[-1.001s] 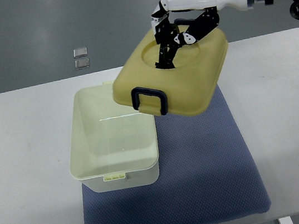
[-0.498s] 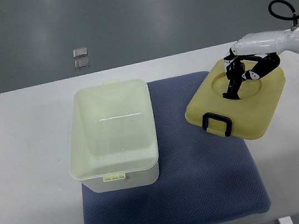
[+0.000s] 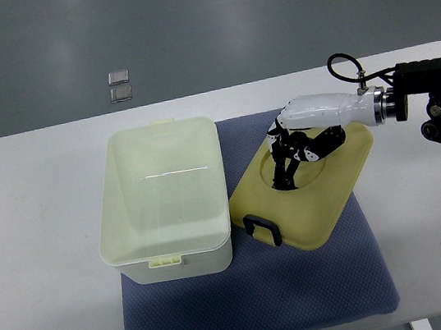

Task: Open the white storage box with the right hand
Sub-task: 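Lower the yellow lid onto the blue pad beside the box and release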

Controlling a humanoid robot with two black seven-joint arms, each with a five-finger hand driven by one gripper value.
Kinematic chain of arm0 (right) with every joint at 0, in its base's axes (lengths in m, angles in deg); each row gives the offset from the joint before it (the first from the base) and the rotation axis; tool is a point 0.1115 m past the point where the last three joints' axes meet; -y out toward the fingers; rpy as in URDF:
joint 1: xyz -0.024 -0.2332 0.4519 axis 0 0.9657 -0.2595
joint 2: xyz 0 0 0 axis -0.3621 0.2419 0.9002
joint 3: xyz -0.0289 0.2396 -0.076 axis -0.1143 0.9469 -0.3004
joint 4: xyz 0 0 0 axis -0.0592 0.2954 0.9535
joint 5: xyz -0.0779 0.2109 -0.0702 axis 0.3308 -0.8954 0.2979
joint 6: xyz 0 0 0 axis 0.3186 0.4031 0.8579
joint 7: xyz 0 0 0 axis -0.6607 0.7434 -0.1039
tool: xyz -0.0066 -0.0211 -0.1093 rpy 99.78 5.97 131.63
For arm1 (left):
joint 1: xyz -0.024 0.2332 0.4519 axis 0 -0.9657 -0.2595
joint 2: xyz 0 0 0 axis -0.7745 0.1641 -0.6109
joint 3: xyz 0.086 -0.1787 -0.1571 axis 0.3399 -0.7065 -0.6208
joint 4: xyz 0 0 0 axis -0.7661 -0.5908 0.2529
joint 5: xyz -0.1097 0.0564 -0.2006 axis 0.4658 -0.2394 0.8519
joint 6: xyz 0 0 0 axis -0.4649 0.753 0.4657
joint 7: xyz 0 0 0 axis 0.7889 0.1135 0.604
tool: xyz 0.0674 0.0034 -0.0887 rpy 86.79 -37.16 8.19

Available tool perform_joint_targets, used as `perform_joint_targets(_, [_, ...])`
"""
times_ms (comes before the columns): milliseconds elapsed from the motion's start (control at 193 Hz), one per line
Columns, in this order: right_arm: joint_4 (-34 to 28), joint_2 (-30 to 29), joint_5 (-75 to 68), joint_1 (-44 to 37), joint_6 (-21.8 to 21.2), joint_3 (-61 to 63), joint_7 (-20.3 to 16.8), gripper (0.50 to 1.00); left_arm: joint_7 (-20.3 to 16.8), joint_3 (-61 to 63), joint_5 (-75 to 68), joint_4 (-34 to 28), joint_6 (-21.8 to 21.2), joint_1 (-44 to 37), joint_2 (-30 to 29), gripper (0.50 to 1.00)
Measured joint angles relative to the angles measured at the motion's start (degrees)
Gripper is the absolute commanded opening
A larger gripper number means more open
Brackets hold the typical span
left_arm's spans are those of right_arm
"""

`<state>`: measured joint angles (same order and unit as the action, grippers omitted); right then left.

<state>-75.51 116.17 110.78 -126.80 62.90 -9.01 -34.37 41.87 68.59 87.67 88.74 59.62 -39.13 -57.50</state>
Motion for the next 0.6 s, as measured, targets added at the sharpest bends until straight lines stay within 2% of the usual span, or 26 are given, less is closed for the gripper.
perform_joint_targets(52, [0.0,-0.4,0.0,0.6,0.0,0.0,0.0,0.5,0.0,0.0,0.0,0.0,0.0,0.0,0.0,1.0])
perform_joint_targets(57, [0.0,-0.4,0.0,0.6,0.0,0.0,0.0,0.559,0.0,0.0,0.0,0.0,0.0,0.0,0.0,1.0])
perform_joint_targets(62, [0.1,-0.5,0.0,0.7,0.0,0.0,0.0,0.56,0.0,0.0,0.0,0.0,0.0,0.0,0.0,1.0])
perform_joint_targets(67, [0.1,-0.5,0.0,0.7,0.0,0.0,0.0,0.649,0.0,0.0,0.0,0.0,0.0,0.0,0.0,1.0])
perform_joint_targets(73, [0.1,-0.5,0.0,0.8,0.0,0.0,0.0,0.65,0.0,0.0,0.0,0.0,0.0,0.0,0.0,1.0])
perform_joint_targets(78, [0.1,-0.6,0.0,0.9,0.1,0.0,0.0,0.745,0.0,0.0,0.0,0.0,0.0,0.0,0.0,1.0])
perform_joint_targets(88, [0.1,-0.7,0.0,1.0,0.1,0.0,0.0,0.746,0.0,0.0,0.0,0.0,0.0,0.0,0.0,1.0])
perform_joint_targets(93, [0.1,-0.7,0.0,1.0,0.1,0.0,0.0,0.814,0.0,0.0,0.0,-0.1,0.0,0.0,0.0,1.0])
perform_joint_targets(99, [0.1,-0.7,0.0,1.1,0.1,0.0,0.0,0.815,0.0,0.0,0.0,-0.1,0.0,0.0,0.0,1.0])
perform_joint_targets(104, [0.1,-0.8,0.0,1.2,0.1,0.0,0.0,0.876,0.0,0.0,0.0,-0.1,0.0,0.0,0.0,1.0])
perform_joint_targets(109, [0.1,-0.9,0.0,1.2,0.1,0.0,0.0,0.876,0.0,-0.1,0.0,-0.1,0.0,-0.1,0.0,1.0])
perform_joint_targets(114, [0.1,-0.9,0.0,1.3,0.2,0.0,0.0,0.907,0.0,-0.1,0.0,-0.1,0.0,-0.1,0.0,1.0])
perform_joint_targets(218, [0.6,-1.9,0.0,2.3,0.4,0.0,0.0,0.928,0.0,-0.1,0.1,-0.1,0.0,-0.1,0.0,1.0])
perform_joint_targets(602, [2.5,-1.4,-1.6,3.2,0.1,1.2,0.0,0.928,0.0,0.1,0.0,-0.1,0.0,-0.1,0.0,1.0])
